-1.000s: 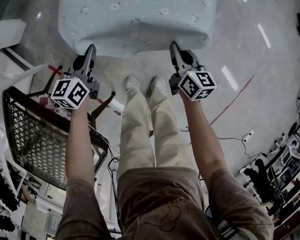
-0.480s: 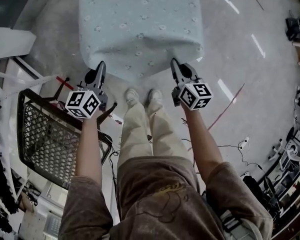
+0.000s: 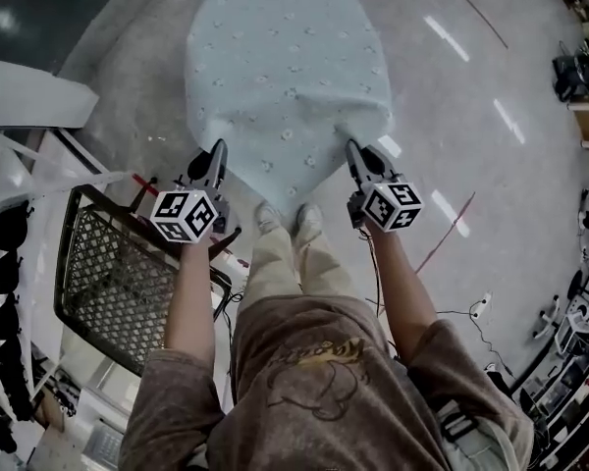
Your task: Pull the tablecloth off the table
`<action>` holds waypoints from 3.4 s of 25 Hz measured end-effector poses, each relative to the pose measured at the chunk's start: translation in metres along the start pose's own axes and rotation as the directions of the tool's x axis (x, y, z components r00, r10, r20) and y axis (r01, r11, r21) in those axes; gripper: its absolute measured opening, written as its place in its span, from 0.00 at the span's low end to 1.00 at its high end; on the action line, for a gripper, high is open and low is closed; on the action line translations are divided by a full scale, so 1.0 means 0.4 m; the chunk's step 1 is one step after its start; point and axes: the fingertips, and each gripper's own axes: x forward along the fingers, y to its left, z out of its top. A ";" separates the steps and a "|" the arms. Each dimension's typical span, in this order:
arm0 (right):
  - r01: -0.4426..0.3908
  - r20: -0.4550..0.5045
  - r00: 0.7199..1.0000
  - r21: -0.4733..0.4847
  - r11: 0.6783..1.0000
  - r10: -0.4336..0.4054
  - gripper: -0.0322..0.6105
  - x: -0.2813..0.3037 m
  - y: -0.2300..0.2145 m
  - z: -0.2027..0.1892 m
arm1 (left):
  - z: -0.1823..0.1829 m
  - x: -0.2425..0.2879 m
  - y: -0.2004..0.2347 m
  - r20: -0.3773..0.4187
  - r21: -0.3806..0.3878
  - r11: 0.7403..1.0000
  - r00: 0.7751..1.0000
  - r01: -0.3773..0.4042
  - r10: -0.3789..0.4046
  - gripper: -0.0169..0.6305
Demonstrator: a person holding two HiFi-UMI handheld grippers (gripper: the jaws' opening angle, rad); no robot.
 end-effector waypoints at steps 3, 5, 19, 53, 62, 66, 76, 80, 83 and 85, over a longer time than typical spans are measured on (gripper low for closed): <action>-0.036 0.016 0.999 -0.024 0.999 0.036 0.06 -0.022 0.022 0.071 | 0.051 -0.008 -0.032 0.016 0.000 1.000 1.000 -0.018 0.018 0.06; -0.047 0.029 0.998 -0.026 0.999 0.047 0.06 -0.040 0.022 0.114 | 0.076 -0.006 -0.062 0.021 0.003 1.000 1.000 -0.018 0.018 0.06; -0.069 0.087 0.993 -0.089 0.994 0.077 0.06 -0.110 0.027 0.317 | 0.235 -0.003 -0.197 0.071 0.060 0.998 0.997 -0.027 0.022 0.06; -0.082 0.342 0.916 -0.358 0.930 0.212 0.07 -0.377 0.300 0.569 | 0.485 -0.261 -0.436 0.247 0.304 0.953 0.964 0.020 -0.099 0.06; -0.069 0.394 0.887 -0.400 0.914 0.240 0.06 -0.444 0.352 0.588 | 0.510 -0.303 -0.474 0.270 0.344 0.938 0.952 0.048 -0.148 0.06; -0.043 0.412 0.884 -0.396 0.917 0.219 0.06 -0.473 0.348 0.590 | 0.507 -0.303 -0.500 0.269 0.348 0.934 0.946 0.078 -0.179 0.06; 0.053 0.444 0.888 -0.352 0.934 0.118 0.06 -0.548 0.330 0.538 | 0.466 -0.294 -0.556 0.211 0.363 0.915 0.941 0.175 -0.263 0.06; 0.095 0.462 0.884 -0.320 0.943 0.068 0.06 -0.584 0.330 0.505 | 0.446 -0.298 -0.575 0.189 0.365 0.905 0.934 0.219 -0.302 0.06; 0.123 0.478 0.877 -0.305 0.944 0.040 0.06 -0.606 0.330 0.486 | 0.430 -0.296 -0.585 0.170 0.369 0.894 0.927 0.253 -0.333 0.06; 0.141 0.482 0.876 -0.297 0.944 0.020 0.06 -0.620 0.327 0.469 | 0.413 -0.295 -0.590 0.153 0.368 0.888 0.924 0.277 -0.352 0.06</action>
